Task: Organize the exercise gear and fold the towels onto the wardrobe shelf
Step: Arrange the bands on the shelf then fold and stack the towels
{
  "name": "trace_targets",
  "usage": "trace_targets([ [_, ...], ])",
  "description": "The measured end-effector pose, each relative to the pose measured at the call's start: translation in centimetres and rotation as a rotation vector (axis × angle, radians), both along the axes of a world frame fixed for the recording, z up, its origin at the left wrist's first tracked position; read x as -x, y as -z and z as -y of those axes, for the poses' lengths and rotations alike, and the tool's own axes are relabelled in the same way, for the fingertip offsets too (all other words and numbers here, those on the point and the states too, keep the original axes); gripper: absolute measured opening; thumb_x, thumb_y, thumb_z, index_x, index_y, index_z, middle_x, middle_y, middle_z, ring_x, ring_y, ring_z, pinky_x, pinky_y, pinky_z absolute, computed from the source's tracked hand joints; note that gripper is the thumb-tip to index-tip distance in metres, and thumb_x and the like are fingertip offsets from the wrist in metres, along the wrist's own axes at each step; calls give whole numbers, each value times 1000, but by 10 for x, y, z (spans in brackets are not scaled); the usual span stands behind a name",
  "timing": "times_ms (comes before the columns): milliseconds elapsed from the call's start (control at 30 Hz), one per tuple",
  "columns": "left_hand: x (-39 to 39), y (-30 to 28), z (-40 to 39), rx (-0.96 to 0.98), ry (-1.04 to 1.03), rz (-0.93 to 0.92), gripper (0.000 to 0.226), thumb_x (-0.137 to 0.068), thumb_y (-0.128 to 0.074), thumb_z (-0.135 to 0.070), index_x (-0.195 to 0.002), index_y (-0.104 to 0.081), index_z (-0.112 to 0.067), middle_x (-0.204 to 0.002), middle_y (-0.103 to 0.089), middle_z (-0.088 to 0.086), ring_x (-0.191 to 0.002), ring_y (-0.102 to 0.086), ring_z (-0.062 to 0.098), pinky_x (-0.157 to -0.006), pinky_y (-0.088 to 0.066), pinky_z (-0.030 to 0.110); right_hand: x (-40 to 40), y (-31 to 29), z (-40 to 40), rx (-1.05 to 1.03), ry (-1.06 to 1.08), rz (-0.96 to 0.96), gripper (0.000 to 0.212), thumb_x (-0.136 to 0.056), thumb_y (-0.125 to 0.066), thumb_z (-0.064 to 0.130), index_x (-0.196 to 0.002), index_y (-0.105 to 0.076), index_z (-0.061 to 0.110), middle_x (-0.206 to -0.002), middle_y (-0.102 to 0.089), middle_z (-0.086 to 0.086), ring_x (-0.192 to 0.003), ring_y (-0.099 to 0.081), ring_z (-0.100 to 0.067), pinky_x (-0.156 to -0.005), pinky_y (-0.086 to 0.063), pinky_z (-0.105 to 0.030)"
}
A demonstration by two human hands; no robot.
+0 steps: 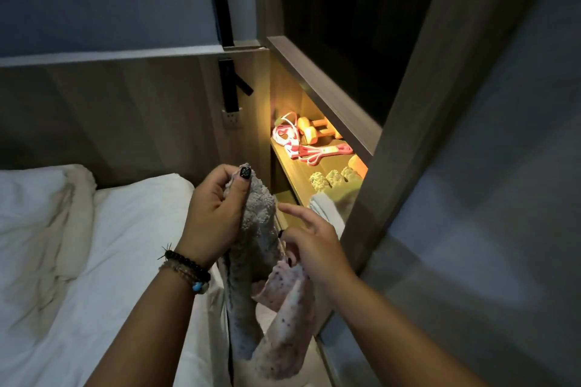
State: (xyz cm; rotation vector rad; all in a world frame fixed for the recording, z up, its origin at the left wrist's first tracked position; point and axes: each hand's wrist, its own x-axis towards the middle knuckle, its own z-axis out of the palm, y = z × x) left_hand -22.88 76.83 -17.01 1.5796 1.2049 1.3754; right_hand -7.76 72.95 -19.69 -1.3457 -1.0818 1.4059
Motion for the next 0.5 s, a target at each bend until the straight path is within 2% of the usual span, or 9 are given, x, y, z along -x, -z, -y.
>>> trace_targets([
  [67,4,-2,-22,-21,-5,-9,19,-99,-48,-18,-82,-55,-17,-71,-60,-7,-62,-55,0,-55,-44,13,4,1,-25,-4,-46,24,43,-70,-66,29,-112,-63,41,-111,-67,-7,-100,-65,-22,-85,-55,-38],
  [100,5,-4,-33,-27,-8,-13,20,-99,-48,-18,-80,-54,-18,-65,-56,-15,-57,-51,-2,-53,-40,11,7,0,-35,-6,-81,26,41,-70,-69,31,-109,-64,41,-113,-68,-7,-104,-65,-23,-88,-55,-40],
  [200,7,-10,-61,-44,-22,-29,21,-99,-49,-17,-79,-53,-20,-56,-52,-23,-50,-46,-5,-49,-33,6,10,-6,-62,-26,-172,20,19,-82,-68,13,-99,-69,23,-98,-73,-9,-94,-69,-23,-84,-56,-37],
  [267,9,-16,-78,-46,-28,-15,21,-99,-49,-17,-79,-53,-19,-53,-51,-23,-47,-46,-5,-47,-32,5,10,-10,-79,-76,-161,91,14,-83,-67,8,-97,-68,10,-87,-72,-11,-82,-66,-21,-74,-54,-31],
  [300,9,-20,-87,-48,-35,-9,21,-99,-49,-17,-79,-53,-18,-52,-51,-23,-46,-45,-5,-47,-32,5,9,-11,-87,-105,-141,143,12,-83,-67,9,-95,-66,8,-81,-69,-9,-76,-63,-19,-69,-51,-28],
  [367,13,-25,-106,-55,-62,4,22,-99,-49,-19,-78,-53,-20,-51,-50,-22,-45,-44,-4,-46,-31,7,8,-13,-106,-164,-109,299,7,-83,-69,16,-88,-64,16,-75,-65,2,-70,-59,-12,-65,-49,-28],
  [433,19,-31,-127,-60,-99,28,23,-99,-50,-17,-77,-53,-21,-51,-50,-22,-45,-44,-4,-47,-32,7,6,-11,-124,-201,-87,564,10,-86,-67,25,-84,-57,25,-75,-60,10,-70,-56,-6,-60,-45,-21],
  [500,33,-35,-148,-80,-145,58,23,-99,-52,-18,-76,-55,-21,-59,-54,-17,-53,-47,0,-53,-39,16,7,-11,-141,-220,-59,749,12,-89,-64,33,-86,-53,29,-76,-57,15,-69,-54,-1,-54,-37,-14],
])
